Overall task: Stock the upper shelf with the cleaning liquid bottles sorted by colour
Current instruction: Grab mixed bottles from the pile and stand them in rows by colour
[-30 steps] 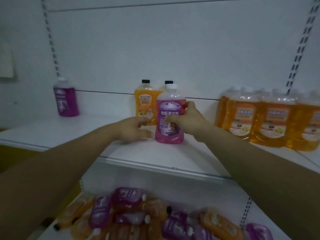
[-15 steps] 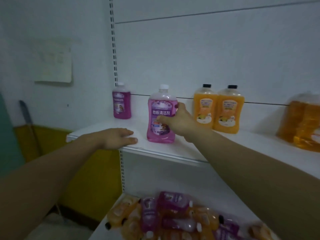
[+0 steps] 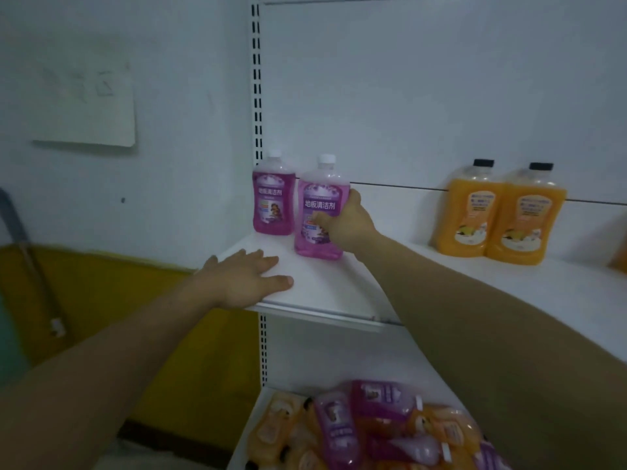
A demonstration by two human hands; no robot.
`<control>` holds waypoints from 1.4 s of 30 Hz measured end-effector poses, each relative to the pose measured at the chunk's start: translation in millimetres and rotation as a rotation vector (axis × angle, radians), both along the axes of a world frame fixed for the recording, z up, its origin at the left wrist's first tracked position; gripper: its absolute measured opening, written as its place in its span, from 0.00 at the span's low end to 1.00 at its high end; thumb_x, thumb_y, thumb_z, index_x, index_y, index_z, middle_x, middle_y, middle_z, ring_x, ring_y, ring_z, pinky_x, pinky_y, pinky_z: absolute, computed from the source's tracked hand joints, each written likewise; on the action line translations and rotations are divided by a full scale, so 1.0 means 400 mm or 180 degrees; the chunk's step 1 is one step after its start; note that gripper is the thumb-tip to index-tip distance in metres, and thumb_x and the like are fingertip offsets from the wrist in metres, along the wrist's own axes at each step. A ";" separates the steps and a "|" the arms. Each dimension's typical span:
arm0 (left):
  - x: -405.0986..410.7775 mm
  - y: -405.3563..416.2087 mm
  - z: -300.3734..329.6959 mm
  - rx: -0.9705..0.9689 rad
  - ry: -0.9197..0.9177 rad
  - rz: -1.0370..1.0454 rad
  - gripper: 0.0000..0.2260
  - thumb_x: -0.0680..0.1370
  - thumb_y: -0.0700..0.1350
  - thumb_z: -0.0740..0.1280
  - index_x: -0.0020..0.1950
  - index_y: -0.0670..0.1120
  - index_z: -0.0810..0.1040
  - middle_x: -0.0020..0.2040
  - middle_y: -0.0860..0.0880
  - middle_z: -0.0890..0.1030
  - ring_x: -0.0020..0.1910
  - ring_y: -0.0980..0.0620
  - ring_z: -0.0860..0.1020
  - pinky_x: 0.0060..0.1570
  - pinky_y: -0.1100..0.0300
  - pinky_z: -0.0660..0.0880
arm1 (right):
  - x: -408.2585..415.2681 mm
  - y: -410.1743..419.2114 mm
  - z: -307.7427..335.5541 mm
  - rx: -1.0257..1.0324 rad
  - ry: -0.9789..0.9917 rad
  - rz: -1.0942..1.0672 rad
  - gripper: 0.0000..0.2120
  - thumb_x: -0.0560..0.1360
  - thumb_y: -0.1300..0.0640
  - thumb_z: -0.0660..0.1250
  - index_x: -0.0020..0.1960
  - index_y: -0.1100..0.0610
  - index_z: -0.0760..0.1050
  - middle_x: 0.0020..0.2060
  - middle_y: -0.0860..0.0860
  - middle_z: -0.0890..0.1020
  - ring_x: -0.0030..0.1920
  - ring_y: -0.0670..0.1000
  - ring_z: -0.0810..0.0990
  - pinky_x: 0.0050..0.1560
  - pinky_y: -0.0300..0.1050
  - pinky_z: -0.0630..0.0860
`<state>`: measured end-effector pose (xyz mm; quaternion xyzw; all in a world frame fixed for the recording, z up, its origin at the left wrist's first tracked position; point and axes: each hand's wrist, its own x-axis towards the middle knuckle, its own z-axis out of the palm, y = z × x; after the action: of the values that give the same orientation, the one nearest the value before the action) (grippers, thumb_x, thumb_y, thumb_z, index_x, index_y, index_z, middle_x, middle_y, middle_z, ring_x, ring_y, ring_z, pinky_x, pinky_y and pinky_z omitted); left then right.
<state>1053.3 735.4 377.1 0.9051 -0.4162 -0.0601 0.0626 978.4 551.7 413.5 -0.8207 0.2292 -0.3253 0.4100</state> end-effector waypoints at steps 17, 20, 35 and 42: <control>-0.007 0.008 -0.003 -0.0151 0.0046 0.0043 0.34 0.73 0.71 0.50 0.76 0.61 0.51 0.78 0.57 0.48 0.77 0.54 0.46 0.73 0.42 0.41 | 0.177 -0.076 -0.019 -0.0108 0.0114 -0.0286 0.30 0.77 0.52 0.68 0.71 0.61 0.58 0.64 0.58 0.72 0.61 0.60 0.75 0.56 0.52 0.74; -0.006 0.007 -0.004 -0.0160 0.0054 0.0070 0.34 0.73 0.71 0.51 0.76 0.61 0.51 0.78 0.57 0.48 0.77 0.55 0.46 0.73 0.43 0.41 | 0.185 -0.083 -0.022 -0.0278 0.0241 -0.0407 0.33 0.78 0.51 0.67 0.73 0.63 0.55 0.65 0.60 0.67 0.62 0.61 0.73 0.60 0.53 0.72; -0.013 0.036 0.002 -0.1031 0.0266 -0.0195 0.29 0.73 0.68 0.60 0.71 0.56 0.69 0.74 0.53 0.66 0.72 0.51 0.64 0.72 0.49 0.59 | -0.044 0.066 -0.019 -0.1252 0.1483 -0.0380 0.31 0.78 0.43 0.63 0.73 0.60 0.62 0.66 0.60 0.70 0.65 0.60 0.71 0.62 0.49 0.69; -0.096 0.193 -0.046 -0.0947 -0.0262 -0.1033 0.30 0.75 0.63 0.63 0.74 0.56 0.63 0.77 0.54 0.59 0.75 0.53 0.56 0.74 0.50 0.50 | -0.211 0.248 -0.070 -0.1302 0.1473 -0.0638 0.31 0.78 0.39 0.60 0.73 0.56 0.64 0.69 0.57 0.69 0.67 0.57 0.70 0.64 0.48 0.67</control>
<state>1015.0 812.5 358.8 0.8087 -0.5629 0.0297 0.1680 894.0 650.8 385.4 -0.9116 0.3259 -0.2082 0.1395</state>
